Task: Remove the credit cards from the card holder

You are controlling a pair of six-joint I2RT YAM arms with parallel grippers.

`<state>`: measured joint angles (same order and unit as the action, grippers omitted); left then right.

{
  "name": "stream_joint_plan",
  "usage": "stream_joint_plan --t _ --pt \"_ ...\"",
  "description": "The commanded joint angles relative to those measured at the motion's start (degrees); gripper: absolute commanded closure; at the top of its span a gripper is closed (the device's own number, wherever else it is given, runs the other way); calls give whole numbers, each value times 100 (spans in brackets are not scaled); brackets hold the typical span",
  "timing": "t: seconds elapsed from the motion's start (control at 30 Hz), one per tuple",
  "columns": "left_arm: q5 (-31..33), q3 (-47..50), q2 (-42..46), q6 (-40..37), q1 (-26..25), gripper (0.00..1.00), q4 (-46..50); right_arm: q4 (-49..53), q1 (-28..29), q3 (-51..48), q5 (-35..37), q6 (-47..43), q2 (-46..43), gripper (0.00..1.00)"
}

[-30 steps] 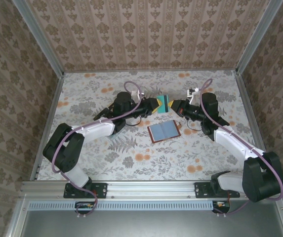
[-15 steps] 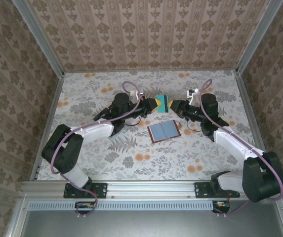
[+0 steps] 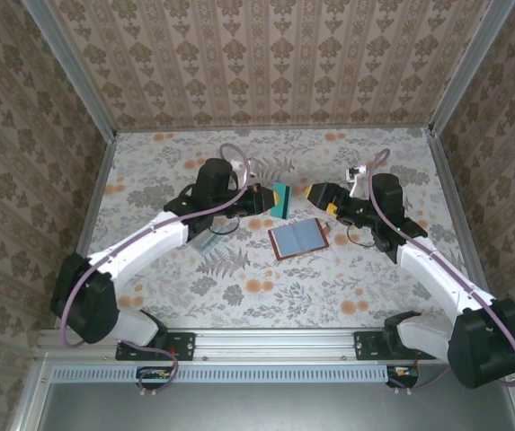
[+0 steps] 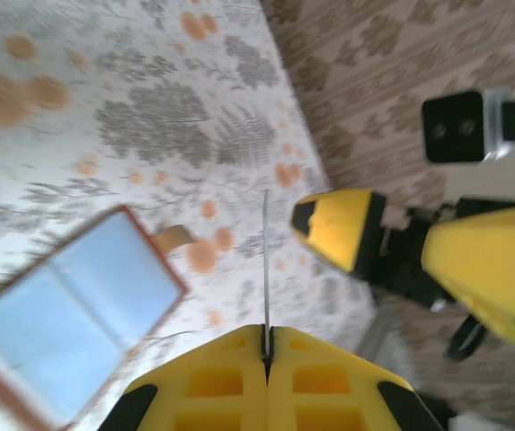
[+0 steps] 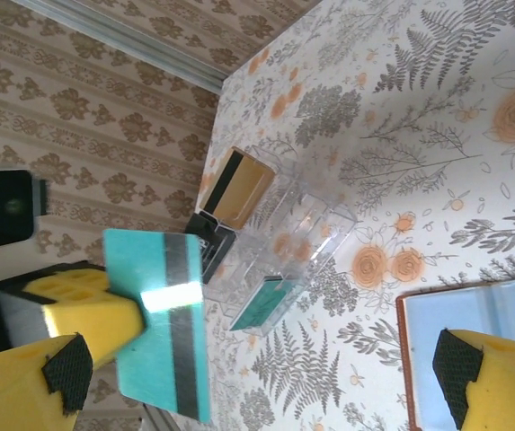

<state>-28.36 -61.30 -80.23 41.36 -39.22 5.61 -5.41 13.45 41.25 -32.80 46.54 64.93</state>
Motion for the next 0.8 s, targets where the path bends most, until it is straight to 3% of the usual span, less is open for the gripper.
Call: stream_joint_plan --t 0.0,0.33,0.43,0.77 --pt "891 -359 316 -1900 47 100 2254 295 -18 163 160 -242 -129 0" --pt "2329 -282 256 -4370 55 100 3829 132 -27 42 236 -138 -288 0" --pt "2822 -247 47 -4704 55 100 3878 244 -18 61 274 -205 -358 0" --pt "3527 -269 -911 -5292 51 100 3857 498 -23 75 386 -282 -512 0"
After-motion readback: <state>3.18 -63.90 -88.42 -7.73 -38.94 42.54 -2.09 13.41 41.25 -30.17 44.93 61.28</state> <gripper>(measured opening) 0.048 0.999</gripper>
